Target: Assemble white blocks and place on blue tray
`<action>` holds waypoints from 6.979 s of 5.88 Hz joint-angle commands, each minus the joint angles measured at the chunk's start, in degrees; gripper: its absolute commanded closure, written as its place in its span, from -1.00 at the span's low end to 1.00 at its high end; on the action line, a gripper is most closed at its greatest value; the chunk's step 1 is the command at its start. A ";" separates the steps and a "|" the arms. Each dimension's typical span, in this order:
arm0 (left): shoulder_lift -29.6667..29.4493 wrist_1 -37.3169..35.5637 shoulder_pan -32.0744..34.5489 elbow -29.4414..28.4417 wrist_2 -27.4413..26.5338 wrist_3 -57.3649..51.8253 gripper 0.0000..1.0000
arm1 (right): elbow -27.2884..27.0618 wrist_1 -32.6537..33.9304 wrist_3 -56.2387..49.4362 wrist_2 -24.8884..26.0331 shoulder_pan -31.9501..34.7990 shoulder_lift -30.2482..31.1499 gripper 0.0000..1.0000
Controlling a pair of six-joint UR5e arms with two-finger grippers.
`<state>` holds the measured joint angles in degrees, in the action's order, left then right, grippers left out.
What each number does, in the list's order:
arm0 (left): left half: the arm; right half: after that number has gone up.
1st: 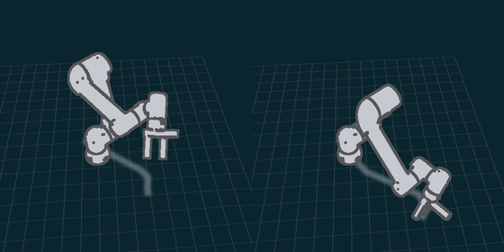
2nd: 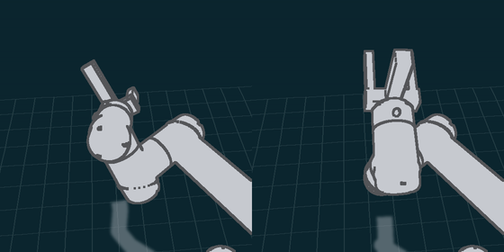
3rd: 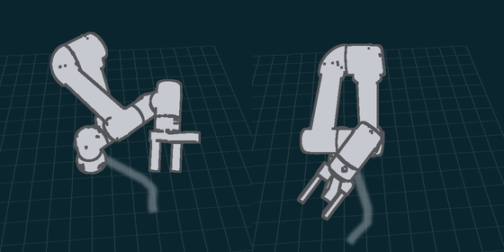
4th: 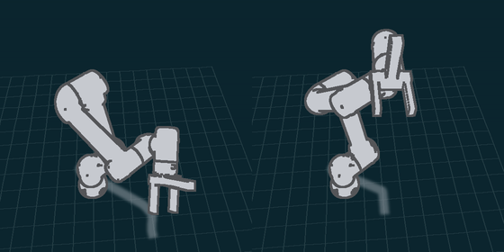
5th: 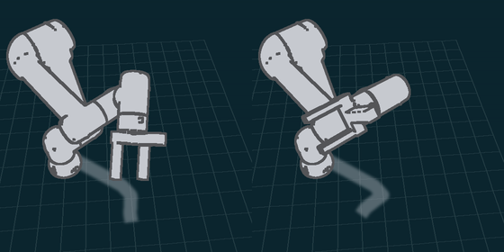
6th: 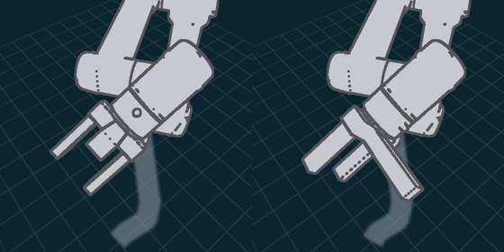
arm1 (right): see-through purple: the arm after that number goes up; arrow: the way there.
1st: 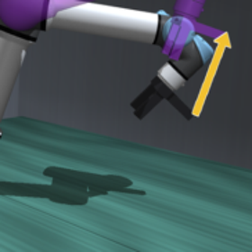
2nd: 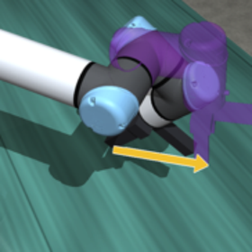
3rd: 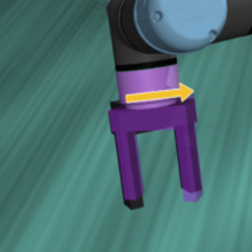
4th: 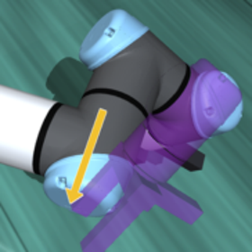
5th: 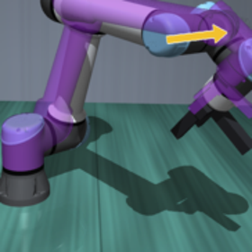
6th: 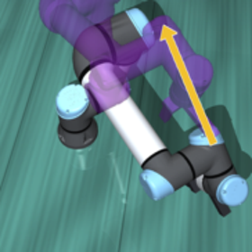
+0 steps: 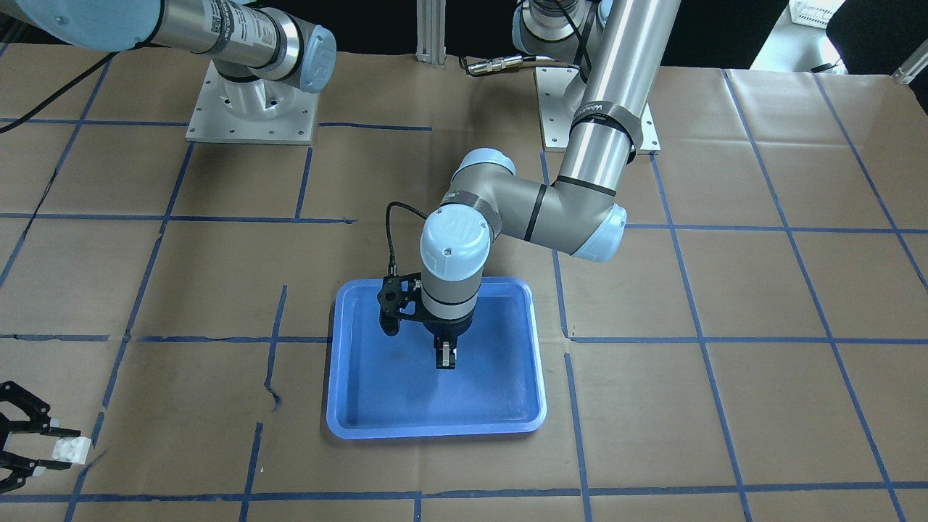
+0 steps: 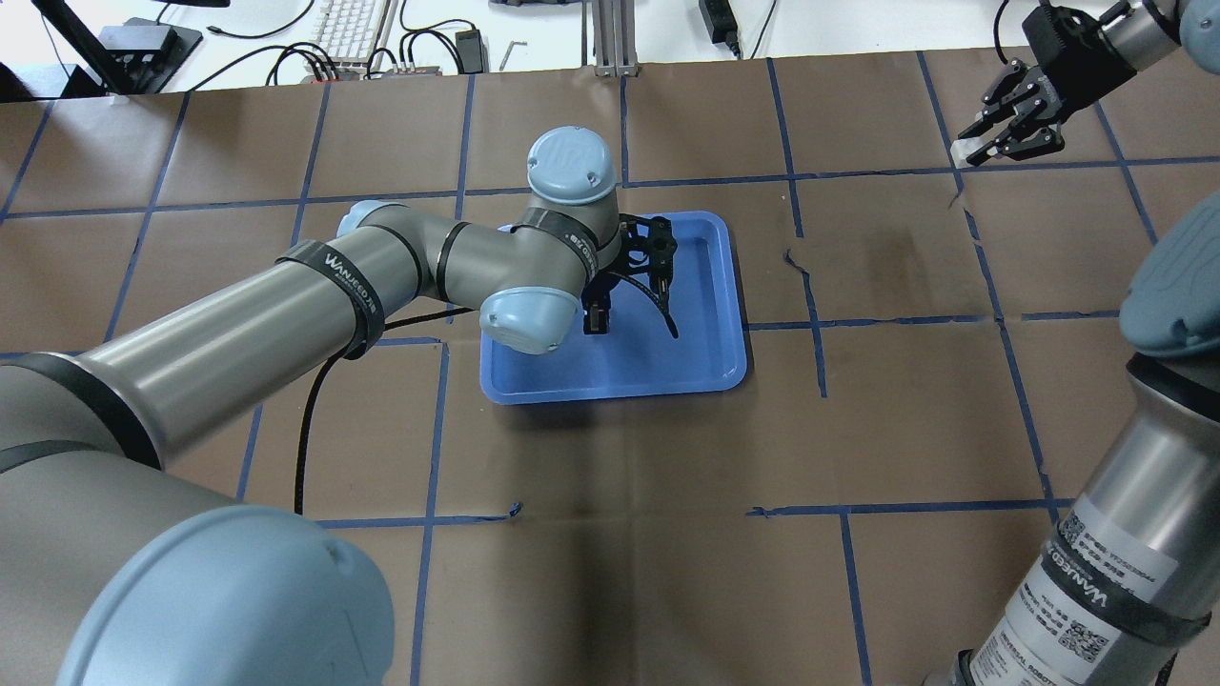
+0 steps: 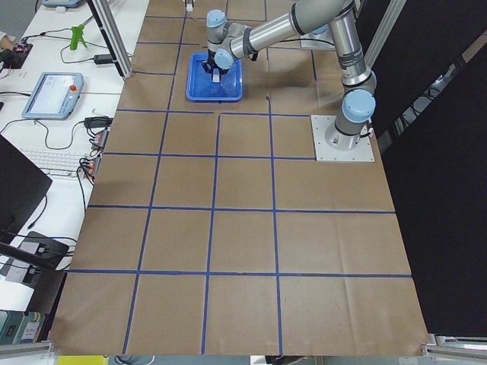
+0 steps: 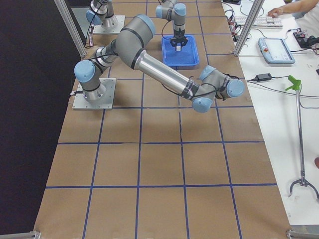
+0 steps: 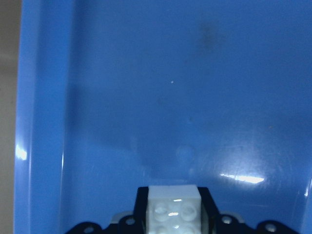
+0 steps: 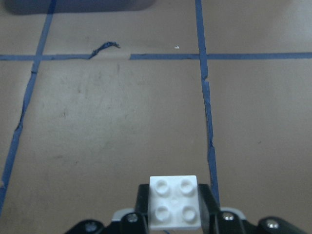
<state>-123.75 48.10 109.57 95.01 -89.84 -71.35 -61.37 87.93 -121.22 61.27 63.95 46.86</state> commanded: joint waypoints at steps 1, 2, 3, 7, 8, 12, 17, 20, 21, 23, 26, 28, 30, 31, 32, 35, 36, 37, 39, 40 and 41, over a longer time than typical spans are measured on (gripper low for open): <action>-0.35 -0.20 0.20 0.00 0.63 -1.15 -0.82 | -8.27 -1.01 0.81 -2.81 0.30 6.37 0.49; 0.60 -0.03 0.03 -0.08 0.37 -1.86 -0.85 | -14.15 0.04 1.24 -3.87 0.30 9.80 0.49; 2.44 1.19 -0.32 -0.52 0.11 -2.04 -0.86 | -19.43 3.70 3.07 -5.53 0.38 12.70 0.49; 26.04 30.40 -9.18 0.09 -0.16 0.94 -0.87 | -39.48 26.41 20.60 -11.51 8.69 21.43 0.49; 28.97 34.47 -11.55 -0.34 -0.42 2.16 -0.92 | -43.09 37.29 30.24 -13.18 13.87 21.43 0.49; 36.90 40.14 -16.39 -0.17 -3.06 29.94 -0.97 | -46.03 66.20 52.40 -12.05 31.48 14.25 0.47; 39.63 39.44 -17.99 -1.14 -2.71 79.52 -0.98 | -47.44 67.02 43.88 -9.50 31.50 9.94 0.47; 39.64 37.95 -18.43 -1.58 -2.18 86.91 -0.99 | -47.35 66.93 44.22 -10.12 31.85 9.75 0.47; 39.64 38.03 -18.61 -1.67 -2.18 84.03 -0.99 | -47.35 66.93 44.22 -10.21 31.94 9.66 0.47; 39.29 39.00 -19.83 -2.72 -2.36 76.37 -0.99 | -47.35 66.84 44.22 -10.29 32.29 9.13 0.47; 39.81 40.40 -19.75 -2.90 -2.18 77.06 -0.99 | -47.35 67.11 44.57 -10.56 32.55 8.69 0.47; 39.99 41.11 -19.75 -3.07 -2.18 77.06 -0.99 | -47.35 67.02 44.66 -11.44 32.64 8.69 0.47; 39.99 41.11 -19.75 -3.07 -2.18 77.06 -0.99 | -47.35 67.02 46.15 -11.26 32.55 8.78 0.47; 39.99 41.11 -19.75 -2.99 -2.18 77.06 -0.99 | -47.35 66.93 46.16 -11.26 32.55 8.78 0.47; 39.99 41.11 -19.75 -3.07 -2.18 77.06 -0.99 | -47.35 66.93 46.16 -11.26 32.55 8.78 0.47; 39.99 41.11 -19.75 -2.99 -2.18 77.06 -0.99 | -47.35 67.11 46.16 -11.35 32.55 8.78 0.24; 39.99 41.11 -19.75 -2.99 -2.18 77.06 -0.99 | -47.35 67.11 46.25 -11.35 32.55 8.78 0.23; 39.99 41.11 -19.75 -2.99 -2.18 77.06 -0.99 | -47.35 67.11 46.25 -11.35 32.55 8.87 0.15; 39.99 41.11 -19.75 -3.07 -2.18 77.15 -0.99 | -47.35 67.02 46.42 -11.35 32.55 8.87 0.10; 39.99 41.11 -19.75 -2.99 -2.27 77.06 -0.99 | -47.35 67.02 46.42 -11.35 32.73 8.87 0.09; 39.99 41.11 -19.75 -2.99 -2.27 77.06 -0.99 | -47.35 67.11 46.60 -11.35 33.34 8.87 0.08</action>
<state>-83.76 89.21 89.82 92.00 -92.09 5.73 -108.72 154.98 -74.75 49.92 96.84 55.72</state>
